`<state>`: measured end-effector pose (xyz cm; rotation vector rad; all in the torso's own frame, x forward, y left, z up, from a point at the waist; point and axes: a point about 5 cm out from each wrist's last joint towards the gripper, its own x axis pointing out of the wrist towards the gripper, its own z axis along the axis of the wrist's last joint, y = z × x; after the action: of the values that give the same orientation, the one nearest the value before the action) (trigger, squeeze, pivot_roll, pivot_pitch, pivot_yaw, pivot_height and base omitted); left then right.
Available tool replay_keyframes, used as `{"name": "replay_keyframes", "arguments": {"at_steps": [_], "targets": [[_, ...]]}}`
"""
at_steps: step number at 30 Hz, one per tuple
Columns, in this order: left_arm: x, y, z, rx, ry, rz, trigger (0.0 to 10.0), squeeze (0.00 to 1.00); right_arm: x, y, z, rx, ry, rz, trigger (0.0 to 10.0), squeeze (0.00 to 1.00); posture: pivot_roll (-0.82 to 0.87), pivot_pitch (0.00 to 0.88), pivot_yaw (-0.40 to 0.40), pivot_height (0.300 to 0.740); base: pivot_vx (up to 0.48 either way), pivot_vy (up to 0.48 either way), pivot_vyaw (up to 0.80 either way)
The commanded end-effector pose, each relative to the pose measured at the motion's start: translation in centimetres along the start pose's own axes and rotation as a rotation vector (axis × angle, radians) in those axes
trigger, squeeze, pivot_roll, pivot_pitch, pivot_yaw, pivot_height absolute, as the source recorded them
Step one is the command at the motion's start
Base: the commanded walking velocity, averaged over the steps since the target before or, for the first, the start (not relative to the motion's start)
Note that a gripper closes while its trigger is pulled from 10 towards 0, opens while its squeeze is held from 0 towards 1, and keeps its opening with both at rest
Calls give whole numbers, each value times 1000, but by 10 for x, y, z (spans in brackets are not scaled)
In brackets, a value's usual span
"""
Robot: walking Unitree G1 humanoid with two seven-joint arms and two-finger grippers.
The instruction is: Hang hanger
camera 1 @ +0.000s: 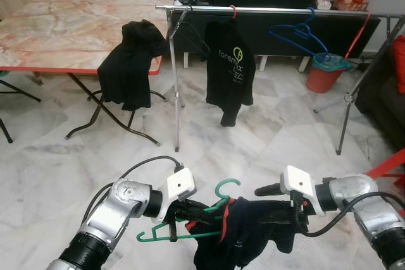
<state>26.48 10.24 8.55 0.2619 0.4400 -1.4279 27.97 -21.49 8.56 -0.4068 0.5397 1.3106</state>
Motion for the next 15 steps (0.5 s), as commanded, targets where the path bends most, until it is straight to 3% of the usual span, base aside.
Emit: {"name": "replay_keyframes", "arguments": {"at_steps": [1, 15], "targets": [[1, -2, 10, 33, -25, -29, 10000, 0, -1, -2, 2, 0, -12, 23, 10000, 0, -96, 0, -31, 740, 0, 0, 0], [2, -2, 13, 34, -26, -40, 10000, 0, 12, 7, -6, 36, -16, 100, 10000, 0, -93, 0, -27, 740, 0, 0, 0]]}}
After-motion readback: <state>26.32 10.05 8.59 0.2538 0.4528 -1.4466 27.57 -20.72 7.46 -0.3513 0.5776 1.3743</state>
